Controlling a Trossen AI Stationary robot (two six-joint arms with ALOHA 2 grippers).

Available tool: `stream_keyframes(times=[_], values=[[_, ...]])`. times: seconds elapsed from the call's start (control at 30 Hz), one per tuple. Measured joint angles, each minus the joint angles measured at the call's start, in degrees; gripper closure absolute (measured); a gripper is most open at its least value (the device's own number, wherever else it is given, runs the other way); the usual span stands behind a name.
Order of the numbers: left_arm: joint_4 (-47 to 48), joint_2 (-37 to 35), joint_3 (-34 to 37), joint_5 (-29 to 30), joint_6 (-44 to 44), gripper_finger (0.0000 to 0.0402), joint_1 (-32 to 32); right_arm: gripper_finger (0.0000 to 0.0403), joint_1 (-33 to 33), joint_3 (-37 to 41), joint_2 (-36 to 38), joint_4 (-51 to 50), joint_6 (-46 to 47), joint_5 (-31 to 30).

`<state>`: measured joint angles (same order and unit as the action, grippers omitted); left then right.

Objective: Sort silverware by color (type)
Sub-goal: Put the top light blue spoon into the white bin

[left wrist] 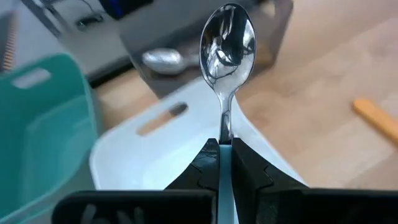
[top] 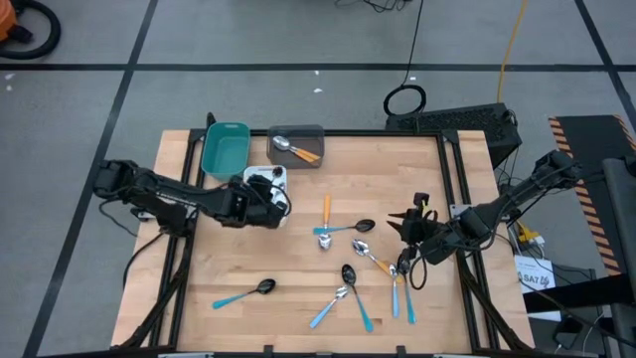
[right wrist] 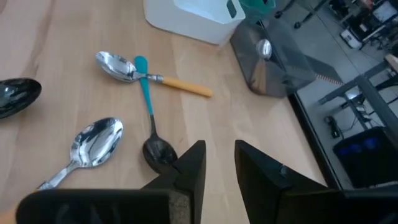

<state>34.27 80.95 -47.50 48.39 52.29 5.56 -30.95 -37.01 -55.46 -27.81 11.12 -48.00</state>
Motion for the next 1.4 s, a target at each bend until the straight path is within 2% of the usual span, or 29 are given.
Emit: stream_keyframes(times=[0.1, 0.37, 0.5, 0.67, 0.8, 1.1, 1.4], values=[[-3.4, 0.0, 1.3, -1.8, -1.9, 0.0387, -1.5, 0.0321, 0.3, 0.0, 0.0, 0.1, -0.7, 0.0], [-3.3, 0.0, 2.0, -3.8, -0.6, 0.0387, -2.5, 0.0321, 0.3, 0.0, 0.0, -0.3, -1.4, 0.3], [-2.8, 0.0, 2.0, -8.3, 0.9, 0.0387, -2.5, 0.0321, 0.3, 0.0, 0.0, -0.3, -1.0, 3.7], [-2.6, 0.0, 2.0, -8.6, 0.7, 0.0387, -3.1, 0.0321, 0.3, 0.0, 0.0, -0.3, 1.4, 6.4], [-0.4, 0.0, 2.0, -11.3, 2.3, 0.0387, -4.4, 0.0321, 0.3, 0.0, 0.0, -0.3, 2.8, 7.8], [-0.5, 0.5, 2.0, -21.1, 1.2, 0.0387, -10.0, 0.0321, -0.4, 0.0, -0.1, -0.5, 3.8, 7.9], [-1.3, 1.4, 2.0, -22.7, 1.0, 0.0387, -11.5, 0.0321, -0.4, 0.0, -0.1, -0.7, 2.9, 7.7]])
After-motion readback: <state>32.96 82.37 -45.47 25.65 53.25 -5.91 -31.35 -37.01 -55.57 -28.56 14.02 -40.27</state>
